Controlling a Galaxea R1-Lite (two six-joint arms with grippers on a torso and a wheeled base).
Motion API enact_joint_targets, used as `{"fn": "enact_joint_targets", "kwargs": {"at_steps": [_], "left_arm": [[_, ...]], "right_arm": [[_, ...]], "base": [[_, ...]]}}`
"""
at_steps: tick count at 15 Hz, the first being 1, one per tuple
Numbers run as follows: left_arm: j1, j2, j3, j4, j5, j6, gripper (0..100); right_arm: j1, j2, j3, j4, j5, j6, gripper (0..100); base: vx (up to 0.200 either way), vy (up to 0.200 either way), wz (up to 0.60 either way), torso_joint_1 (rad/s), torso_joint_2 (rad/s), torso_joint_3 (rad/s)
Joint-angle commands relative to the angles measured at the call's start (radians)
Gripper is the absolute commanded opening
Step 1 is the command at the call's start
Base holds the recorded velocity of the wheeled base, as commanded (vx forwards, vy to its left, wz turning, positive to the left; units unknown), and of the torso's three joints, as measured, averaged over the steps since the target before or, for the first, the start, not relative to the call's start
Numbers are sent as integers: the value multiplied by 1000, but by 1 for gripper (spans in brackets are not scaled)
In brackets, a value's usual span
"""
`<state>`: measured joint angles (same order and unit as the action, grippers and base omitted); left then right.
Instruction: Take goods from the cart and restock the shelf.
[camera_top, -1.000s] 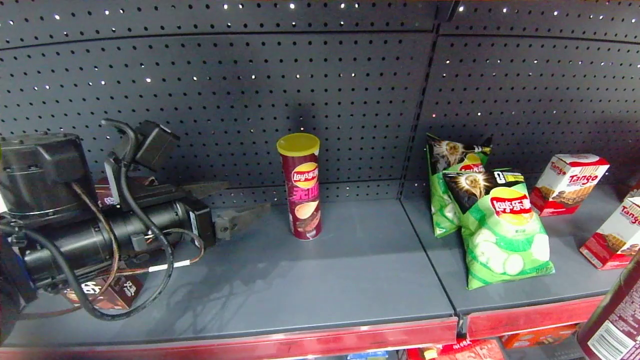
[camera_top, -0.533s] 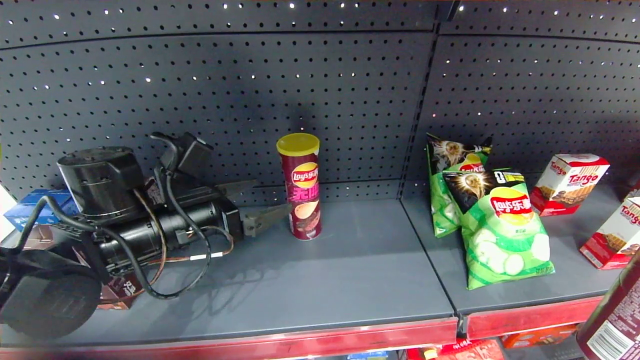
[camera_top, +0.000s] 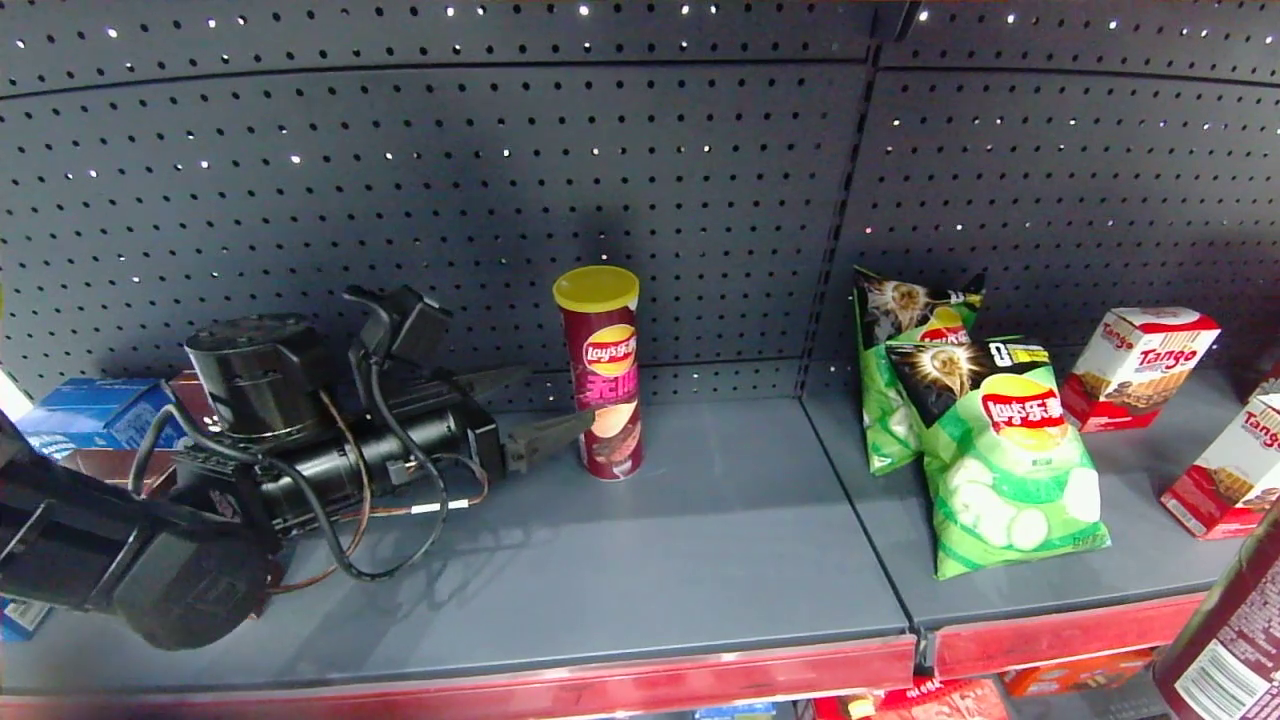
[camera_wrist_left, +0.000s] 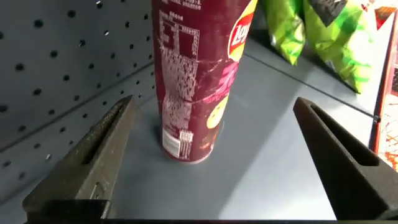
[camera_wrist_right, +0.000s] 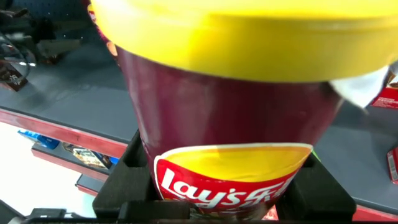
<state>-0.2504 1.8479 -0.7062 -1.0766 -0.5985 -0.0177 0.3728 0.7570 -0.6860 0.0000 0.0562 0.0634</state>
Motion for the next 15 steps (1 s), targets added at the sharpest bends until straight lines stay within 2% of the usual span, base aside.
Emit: {"fn": "enact_joint_targets", "kwargs": {"at_steps": [1,7,11,13,15], "left_arm": [[5,50,-29,-8,-9,-1,100],[-1,108,-131,3,-17,-1,100],[3,132,-167,1,-55,-1,100],[8,151,-197,3,-107,-2,100],[11,175,-236,3,-126,-2,100]], "right_arm": [[2,1,-1,0,1,-1,0],[2,1,-6,2,-1,-2,0],[8,7,-7,0,2,-2,0],[8,7,-7,-2,2,-2,0],[8,8,-7,-12,2,-2,0]], "base": [[0,0,0,0,0,0],[0,0,0,0,0,0],[0,0,0,0,0,0],[0,0,0,0,0,0],[0,0,0,0,0,0]]}}
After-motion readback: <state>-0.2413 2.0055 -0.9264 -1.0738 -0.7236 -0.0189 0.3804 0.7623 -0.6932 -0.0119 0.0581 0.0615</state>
